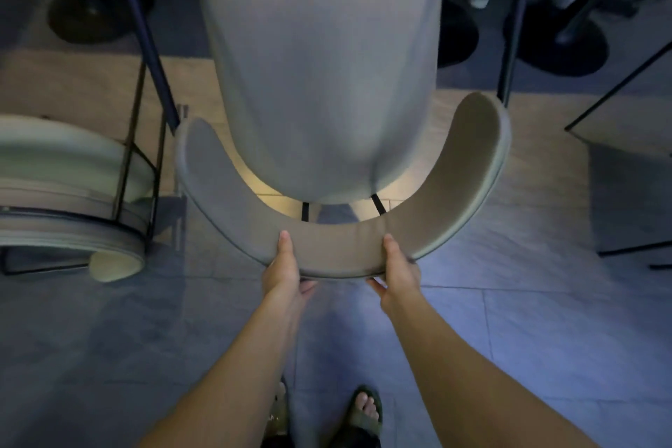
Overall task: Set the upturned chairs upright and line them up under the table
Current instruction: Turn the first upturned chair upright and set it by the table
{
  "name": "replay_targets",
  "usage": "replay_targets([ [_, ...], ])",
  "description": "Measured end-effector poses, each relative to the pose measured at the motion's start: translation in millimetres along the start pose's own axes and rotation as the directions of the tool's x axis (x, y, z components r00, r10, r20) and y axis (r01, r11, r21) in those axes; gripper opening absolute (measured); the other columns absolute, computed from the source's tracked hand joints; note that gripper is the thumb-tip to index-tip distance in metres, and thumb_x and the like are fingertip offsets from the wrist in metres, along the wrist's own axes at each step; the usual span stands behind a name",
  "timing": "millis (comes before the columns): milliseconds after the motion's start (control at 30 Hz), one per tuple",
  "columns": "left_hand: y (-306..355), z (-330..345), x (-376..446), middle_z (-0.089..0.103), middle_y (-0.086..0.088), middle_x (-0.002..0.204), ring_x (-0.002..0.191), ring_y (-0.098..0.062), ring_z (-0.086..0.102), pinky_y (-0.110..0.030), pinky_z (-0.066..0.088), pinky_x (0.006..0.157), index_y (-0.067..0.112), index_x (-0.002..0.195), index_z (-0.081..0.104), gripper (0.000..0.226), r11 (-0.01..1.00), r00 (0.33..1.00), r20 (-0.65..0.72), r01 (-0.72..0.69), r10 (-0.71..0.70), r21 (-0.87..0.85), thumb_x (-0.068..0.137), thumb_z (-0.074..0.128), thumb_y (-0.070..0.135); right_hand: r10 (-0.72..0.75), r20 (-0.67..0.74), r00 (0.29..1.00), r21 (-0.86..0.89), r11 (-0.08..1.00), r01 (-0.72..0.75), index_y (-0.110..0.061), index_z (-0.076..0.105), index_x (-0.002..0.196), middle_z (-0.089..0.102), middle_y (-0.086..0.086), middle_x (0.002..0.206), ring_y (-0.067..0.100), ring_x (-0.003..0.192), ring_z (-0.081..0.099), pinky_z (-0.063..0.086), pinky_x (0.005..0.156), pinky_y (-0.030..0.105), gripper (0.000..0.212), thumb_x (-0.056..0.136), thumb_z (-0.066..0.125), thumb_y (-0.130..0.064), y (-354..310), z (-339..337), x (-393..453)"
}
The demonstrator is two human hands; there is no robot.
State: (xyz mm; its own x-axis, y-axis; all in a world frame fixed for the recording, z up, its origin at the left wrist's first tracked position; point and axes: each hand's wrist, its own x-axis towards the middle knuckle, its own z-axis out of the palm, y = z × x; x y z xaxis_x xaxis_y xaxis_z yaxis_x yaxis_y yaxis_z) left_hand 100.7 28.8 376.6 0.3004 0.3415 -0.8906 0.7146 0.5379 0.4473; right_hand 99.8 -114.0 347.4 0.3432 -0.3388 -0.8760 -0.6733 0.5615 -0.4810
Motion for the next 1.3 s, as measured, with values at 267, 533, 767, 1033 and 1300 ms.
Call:
replay_targets([
  [267, 88, 35, -43, 0.061, -0.013, 0.100, 0.077, -0.031, 0.066, -0.041, 0.052, 0.073, 0.009, 0.133, 0.047, 0.054, 0.997, 0.999, 0.049, -0.016, 0.013, 0.077, 0.094, 0.055, 0.046, -0.083, 0.035, 0.996, -0.138, 0.987, 0.087, -0.017, 0.041, 0.119, 0.059, 0.009, 0.111, 0.032, 0.092, 0.061, 0.058, 0.056, 0.045, 0.058, 0.071, 0.072, -0.024, -102, 53, -35],
  [533, 172, 59, -44, 0.040, -0.009, 0.142, 0.125, -0.039, 0.047, -0.050, 0.049, 0.085, 0.014, 0.141, 0.040, 0.057, 0.978, 0.997, 0.066, -0.062, 0.050, 0.200, 0.094, 0.055, 0.044, -0.025, 0.166, 0.986, -0.085, 0.996, 0.040, -0.014, 0.049, 0.133, 0.060, 0.013, 0.130, 0.032, 0.087, 0.058, 0.049, 0.031, 0.042, 0.045, 0.090, 0.059, -0.008, -160, 117, -46],
  [767, 240, 106, -35, 0.055, -0.010, 0.129, 0.117, -0.038, 0.055, -0.056, 0.050, 0.081, 0.013, 0.135, 0.041, 0.054, 0.995, 0.987, 0.160, 0.012, 0.005, -0.100, 0.090, 0.065, 0.032, -0.040, 0.190, 0.981, -0.016, 0.999, 0.044, -0.009, 0.050, 0.133, 0.059, 0.017, 0.130, 0.035, 0.093, 0.057, 0.047, 0.028, 0.041, 0.042, 0.092, 0.058, -0.008, -214, 172, -53],
  [1033, 344, 163, -9, 0.037, -0.011, 0.148, 0.134, -0.041, 0.035, -0.068, 0.040, 0.093, 0.015, 0.146, 0.035, 0.058, 0.998, 0.988, 0.149, -0.034, 0.041, -0.049, 0.094, 0.059, 0.020, -0.063, 0.156, 0.986, -0.098, 0.992, 0.079, -0.009, 0.041, 0.142, 0.047, 0.015, 0.143, 0.036, 0.128, 0.049, 0.050, 0.093, 0.055, 0.043, 0.100, 0.048, -0.010, -289, 257, -63],
  [1300, 396, 196, 16, 0.032, -0.011, 0.151, 0.136, -0.042, 0.031, -0.066, 0.042, 0.093, 0.011, 0.146, 0.035, 0.059, 1.000, 0.988, 0.152, 0.023, -0.022, -0.005, 0.093, 0.062, 0.014, -0.035, 0.111, 0.993, -0.161, 0.985, 0.053, -0.008, 0.042, 0.137, 0.054, 0.017, 0.124, 0.036, 0.121, 0.054, 0.053, 0.090, 0.053, 0.038, 0.100, 0.049, -0.010, -329, 302, -59],
])
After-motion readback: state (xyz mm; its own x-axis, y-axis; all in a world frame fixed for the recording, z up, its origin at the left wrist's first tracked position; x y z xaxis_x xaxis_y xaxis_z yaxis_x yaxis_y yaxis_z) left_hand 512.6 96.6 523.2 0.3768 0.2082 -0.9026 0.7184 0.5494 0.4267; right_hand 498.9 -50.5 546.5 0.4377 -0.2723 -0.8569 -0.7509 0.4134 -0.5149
